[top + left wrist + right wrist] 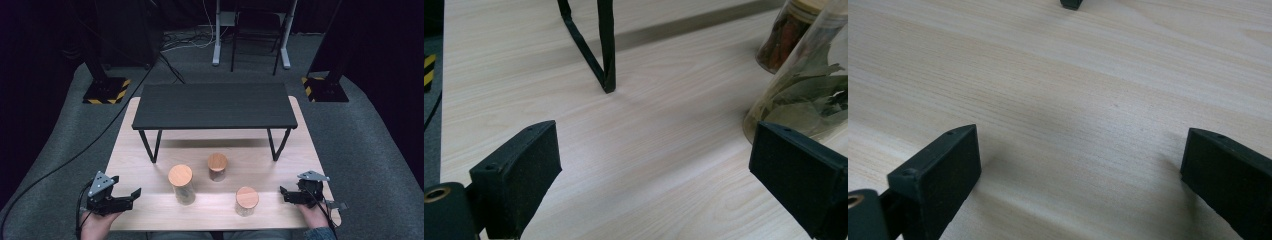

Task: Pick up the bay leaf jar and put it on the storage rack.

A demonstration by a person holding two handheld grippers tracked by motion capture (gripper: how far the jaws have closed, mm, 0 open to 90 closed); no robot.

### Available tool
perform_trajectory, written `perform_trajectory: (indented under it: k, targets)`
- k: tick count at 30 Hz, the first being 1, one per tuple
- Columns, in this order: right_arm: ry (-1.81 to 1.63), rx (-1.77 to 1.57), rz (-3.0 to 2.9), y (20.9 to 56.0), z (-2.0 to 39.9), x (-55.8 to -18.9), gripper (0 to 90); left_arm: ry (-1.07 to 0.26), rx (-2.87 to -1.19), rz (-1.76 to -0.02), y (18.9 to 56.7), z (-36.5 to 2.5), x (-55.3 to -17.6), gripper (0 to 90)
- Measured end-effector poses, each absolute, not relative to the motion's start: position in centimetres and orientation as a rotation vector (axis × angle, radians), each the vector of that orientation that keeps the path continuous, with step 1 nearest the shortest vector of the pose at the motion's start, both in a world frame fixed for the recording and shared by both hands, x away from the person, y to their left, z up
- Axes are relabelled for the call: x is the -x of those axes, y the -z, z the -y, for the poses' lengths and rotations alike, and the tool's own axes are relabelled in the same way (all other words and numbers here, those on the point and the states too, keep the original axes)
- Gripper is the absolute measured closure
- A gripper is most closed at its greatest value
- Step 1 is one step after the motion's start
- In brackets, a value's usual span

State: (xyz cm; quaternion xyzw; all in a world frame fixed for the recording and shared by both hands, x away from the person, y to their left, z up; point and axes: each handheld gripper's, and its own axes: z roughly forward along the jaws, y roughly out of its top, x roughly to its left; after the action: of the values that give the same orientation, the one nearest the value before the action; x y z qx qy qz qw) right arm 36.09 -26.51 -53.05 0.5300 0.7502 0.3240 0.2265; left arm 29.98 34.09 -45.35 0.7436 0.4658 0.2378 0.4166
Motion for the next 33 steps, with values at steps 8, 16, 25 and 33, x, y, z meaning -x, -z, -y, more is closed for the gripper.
perform_trajectory:
  k: [8, 16, 25, 33]
  targets:
    - [-0.893, -1.461, -2.068, 53.1, 26.5, -36.1, 1.8, -0.608, -1.866, -1.140, 44.1, -33.6, -29.3, 6.0]
    - [-0.893, -1.461, -2.067, 53.1, 26.5, -36.1, 1.8, -0.617, -1.865, -1.095, 42.8, -32.9, -28.5, 6.0]
    - [-0.893, -1.461, -2.067, 53.1, 26.5, -36.1, 1.8, -0.594, -1.854, -1.031, 41.7, -31.8, -27.9, 6.0]
    - [-0.893, -1.462, -2.067, 53.1, 26.5, -36.1, 1.8, -0.567, -1.854, -0.999, 41.8, -30.7, -28.1, 5.8]
